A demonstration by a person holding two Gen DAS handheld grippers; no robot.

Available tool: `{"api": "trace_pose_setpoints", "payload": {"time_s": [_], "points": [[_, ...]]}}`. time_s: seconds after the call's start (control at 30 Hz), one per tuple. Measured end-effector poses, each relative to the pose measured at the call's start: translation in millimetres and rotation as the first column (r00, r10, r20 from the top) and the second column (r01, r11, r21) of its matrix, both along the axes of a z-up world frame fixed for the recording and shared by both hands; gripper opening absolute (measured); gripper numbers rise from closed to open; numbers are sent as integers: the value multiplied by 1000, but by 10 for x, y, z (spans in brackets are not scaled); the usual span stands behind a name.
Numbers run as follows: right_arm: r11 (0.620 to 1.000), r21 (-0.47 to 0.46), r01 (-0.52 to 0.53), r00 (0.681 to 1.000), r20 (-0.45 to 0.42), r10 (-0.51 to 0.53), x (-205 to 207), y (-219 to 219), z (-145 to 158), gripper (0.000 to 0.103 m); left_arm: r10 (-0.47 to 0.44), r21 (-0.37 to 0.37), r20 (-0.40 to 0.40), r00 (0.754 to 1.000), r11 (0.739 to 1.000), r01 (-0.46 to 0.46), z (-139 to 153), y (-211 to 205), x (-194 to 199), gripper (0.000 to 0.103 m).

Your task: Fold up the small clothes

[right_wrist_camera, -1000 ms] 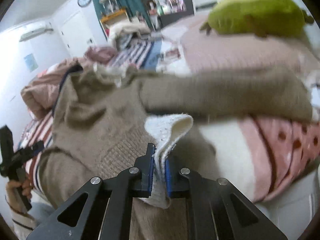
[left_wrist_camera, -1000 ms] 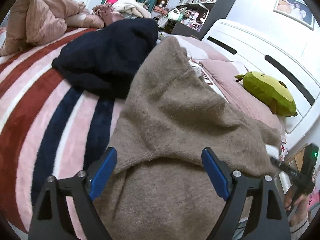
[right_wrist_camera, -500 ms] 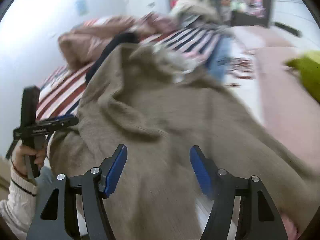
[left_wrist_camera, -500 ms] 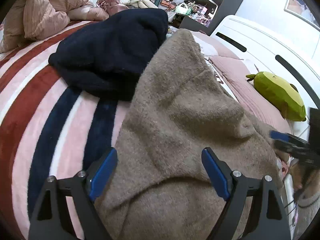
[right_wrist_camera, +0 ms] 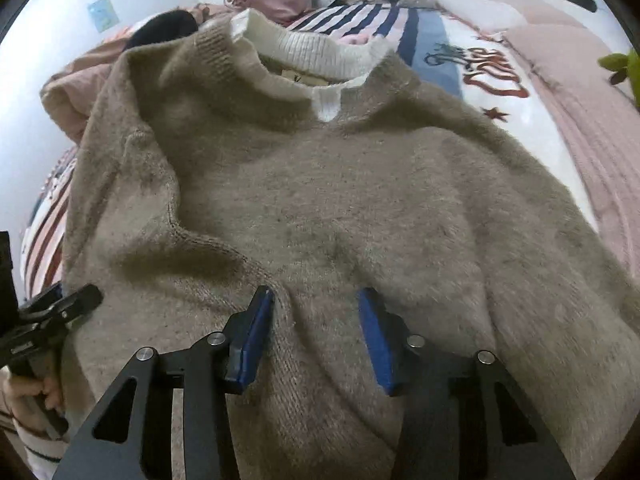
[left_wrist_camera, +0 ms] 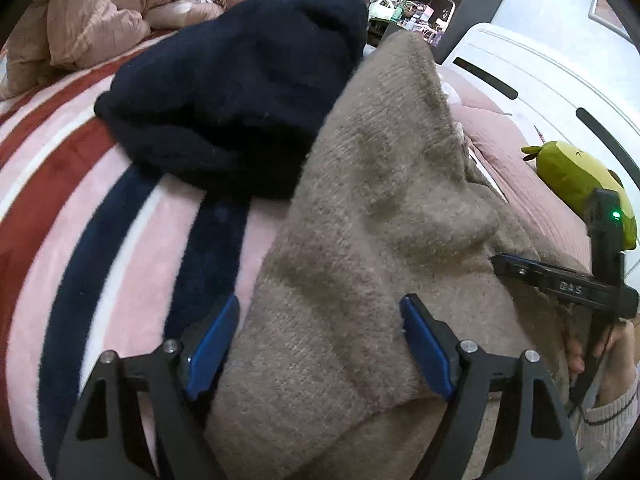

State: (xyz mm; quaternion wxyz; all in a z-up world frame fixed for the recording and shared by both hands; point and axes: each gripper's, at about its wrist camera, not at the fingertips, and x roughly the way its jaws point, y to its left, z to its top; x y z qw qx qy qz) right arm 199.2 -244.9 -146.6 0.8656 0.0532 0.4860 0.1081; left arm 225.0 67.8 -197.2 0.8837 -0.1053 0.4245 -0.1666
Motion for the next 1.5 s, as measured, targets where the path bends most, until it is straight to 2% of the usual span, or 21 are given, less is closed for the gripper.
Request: {"api": "trace_pose_setpoints", "payload": {"time_s": [0.1, 0.17, 0.3, 0.37, 0.5, 0.6, 0.7, 0.73, 0.8, 0.83, 0.87, 0.93, 1.03, 1.1, 1.13, 1.23, 1.3, 1.33, 1.37, 1.43, 1.5], "points": [[999, 42, -22, 995, 102, 17, -439, -144, 267, 50, 3, 17, 53, 999, 1000, -4, 223, -78, -164, 80], [990, 134, 38, 990, 131, -56, -821, -438, 400, 69, -11, 36, 106, 994, 999, 7, 411, -174, -309, 81], [945, 249, 214, 966, 87, -241, -1421, -1200, 390, 71, -35, 8, 199, 979, 999, 34, 738, -306, -609, 84], [910, 276, 310, 935, 86, -345, -1688, -1601, 336, 86, -49, -26, 218, 975, 998, 56, 829, -346, -711, 84], [815, 341, 469, 855, 55, -515, -1998, -2255, 88, 87, -48, -35, 227, 973, 998, 57, 917, -486, -820, 85], [783, 366, 503, 791, 170, -588, -2123, -2622, -17, 87, -42, -28, 215, 976, 998, 49, 936, -577, -835, 85], [761, 439, 478, 755, 237, -611, -2092, -2837, -81, 88, -34, -22, 217, 976, 999, 40, 985, -664, -888, 85], [758, 464, 458, 747, 262, -612, -2094, -2866, -61, 86, -37, -15, 220, 975, 999, 42, 1007, -690, -908, 85], [756, 473, 452, 726, 297, -620, -2105, -2894, -17, 62, -36, 1, 232, 972, 999, 36, 1060, -713, -944, 85], [749, 466, 471, 714, 297, -634, -2104, -2902, -7, 36, -28, 7, 240, 970, 1000, 28, 1089, -712, -958, 85], [742, 463, 485, 705, 294, -645, -2117, -2902, 10, 20, -23, 7, 246, 969, 1000, 22, 1113, -698, -969, 85], [746, 491, 449, 705, 319, -634, -2146, -2904, 53, 8, -17, -1, 254, 967, 1000, 18, 1144, -672, -980, 85], [756, 520, 398, 711, 345, -612, -2152, -2907, 147, 7, -10, -4, 260, 966, 1000, 12, 1162, -631, -995, 85], [732, 569, 374, 718, 321, -617, -2168, -2938, 133, 10, -9, -16, 263, 965, 1000, 13, 1166, -603, -1001, 85], [726, 576, 374, 720, 313, -619, -2183, -2961, 117, 17, -11, -20, 264, 964, 1000, 17, 1163, -592, -1003, 85], [706, 615, 351, 731, 292, -617, -2140, -2991, 47, 65, -16, -16, 264, 964, 1000, 21, 1159, -562, -997, 85], [654, 665, 361, 703, 266, -659, -2132, -3062, -18, 64, -11, -25, 263, 965, 1000, 18, 1153, -529, -999, 85], [623, 685, 377, 684, 247, -686, -2120, -3094, -42, 56, -11, -36, 260, 966, 999, 21, 1149, -505, -1000, 85], [592, 703, 394, 669, 223, -709, -2109, -3106, -57, 36, -10, -39, 258, 966, 999, 21, 1148, -494, -1002, 85], [589, 697, 409, 647, 233, -725, -2126, -3074, 1, 17, -5, -26, 262, 965, 1000, 12, 1154, -471, -1010, 85], [634, 649, 420, 622, 303, -722, -2179, -2955, 157, 14, 12, -18, 267, 964, 1000, -7, 1150, -427, -1012, 85]]}}
